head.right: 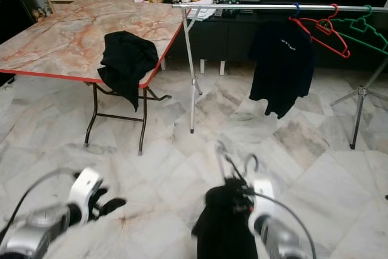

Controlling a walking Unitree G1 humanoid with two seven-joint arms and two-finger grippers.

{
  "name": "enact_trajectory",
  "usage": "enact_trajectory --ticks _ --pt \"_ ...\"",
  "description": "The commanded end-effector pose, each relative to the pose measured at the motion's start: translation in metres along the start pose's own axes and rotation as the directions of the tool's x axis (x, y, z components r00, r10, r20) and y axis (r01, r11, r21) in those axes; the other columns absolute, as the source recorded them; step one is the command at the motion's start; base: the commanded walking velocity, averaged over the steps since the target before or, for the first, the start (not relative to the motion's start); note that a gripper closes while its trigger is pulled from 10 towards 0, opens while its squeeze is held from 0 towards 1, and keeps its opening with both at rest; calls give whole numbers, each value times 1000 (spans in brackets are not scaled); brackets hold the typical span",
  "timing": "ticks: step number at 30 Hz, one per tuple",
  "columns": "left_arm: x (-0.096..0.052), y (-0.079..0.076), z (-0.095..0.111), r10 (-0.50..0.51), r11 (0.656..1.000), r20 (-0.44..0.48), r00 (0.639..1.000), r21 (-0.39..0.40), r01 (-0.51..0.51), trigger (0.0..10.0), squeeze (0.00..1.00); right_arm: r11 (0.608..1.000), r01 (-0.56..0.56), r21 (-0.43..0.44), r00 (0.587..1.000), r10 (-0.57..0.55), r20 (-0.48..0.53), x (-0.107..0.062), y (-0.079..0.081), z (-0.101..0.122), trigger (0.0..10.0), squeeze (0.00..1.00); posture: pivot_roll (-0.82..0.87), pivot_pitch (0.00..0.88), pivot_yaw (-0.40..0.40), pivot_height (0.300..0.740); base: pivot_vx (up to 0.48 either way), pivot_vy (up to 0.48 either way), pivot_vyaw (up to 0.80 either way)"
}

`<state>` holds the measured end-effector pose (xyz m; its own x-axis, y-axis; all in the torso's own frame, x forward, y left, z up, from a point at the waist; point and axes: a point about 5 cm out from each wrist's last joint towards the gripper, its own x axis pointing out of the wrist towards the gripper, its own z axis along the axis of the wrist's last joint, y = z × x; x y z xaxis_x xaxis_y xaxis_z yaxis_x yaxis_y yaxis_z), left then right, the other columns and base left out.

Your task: Hang hanger

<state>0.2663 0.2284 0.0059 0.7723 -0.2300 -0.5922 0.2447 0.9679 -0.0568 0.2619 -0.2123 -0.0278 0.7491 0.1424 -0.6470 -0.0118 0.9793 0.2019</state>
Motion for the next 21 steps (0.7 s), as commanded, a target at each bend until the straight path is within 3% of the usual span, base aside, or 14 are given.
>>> enact_trajectory --ticks 1,2,6,11,13,14,16,17,21 --pt "-7 14 -33 152 977 -83 985 -136 -162 10000 0 991 100 90 994 -96 -52 -4 -5 -23 0 0 85 120 51 740 0 0 0" --pt "-12 14 -55 196 960 -153 968 -173 -222 10000 0 973 168 159 983 -155 -94 -9 -9 -41 0 0 82 116 46 740 0 0 0" --pt "-19 12 -82 231 947 -239 943 -167 -275 10000 0 946 239 219 967 -210 -147 -16 -14 -62 0 0 97 118 48 740 0 0 0" --pt "-40 4 -135 286 896 -422 860 -199 -396 10000 0 923 350 162 922 -308 -236 -31 -22 -95 0 0 90 135 68 740 0 0 0" --pt "-41 2 -139 286 890 -434 855 -209 -404 10000 0 919 359 163 918 -317 -237 -32 -23 -96 0 0 89 138 72 740 0 0 0" --pt "-42 0 -143 284 884 -443 850 -222 -411 10000 0 919 363 152 916 -323 -236 -33 -25 -96 7804 0 84 141 75 740 0 0 0" --pt "-42 -2 -144 285 881 -449 847 -224 -416 10000 0 920 367 135 914 -330 -237 -33 -26 -96 7804 0 84 141 75 740 0 0 0" --pt "-41 -4 -145 282 883 -451 847 -224 -413 10000 0 921 367 129 914 -331 -235 -33 -26 -95 10000 0 75 146 79 740 0 0 0" --pt "-39 -7 -144 276 880 -449 850 -237 -411 10000 0 916 377 139 911 -339 -234 -32 -26 -93 10000 0 76 148 79 740 0 0 0"
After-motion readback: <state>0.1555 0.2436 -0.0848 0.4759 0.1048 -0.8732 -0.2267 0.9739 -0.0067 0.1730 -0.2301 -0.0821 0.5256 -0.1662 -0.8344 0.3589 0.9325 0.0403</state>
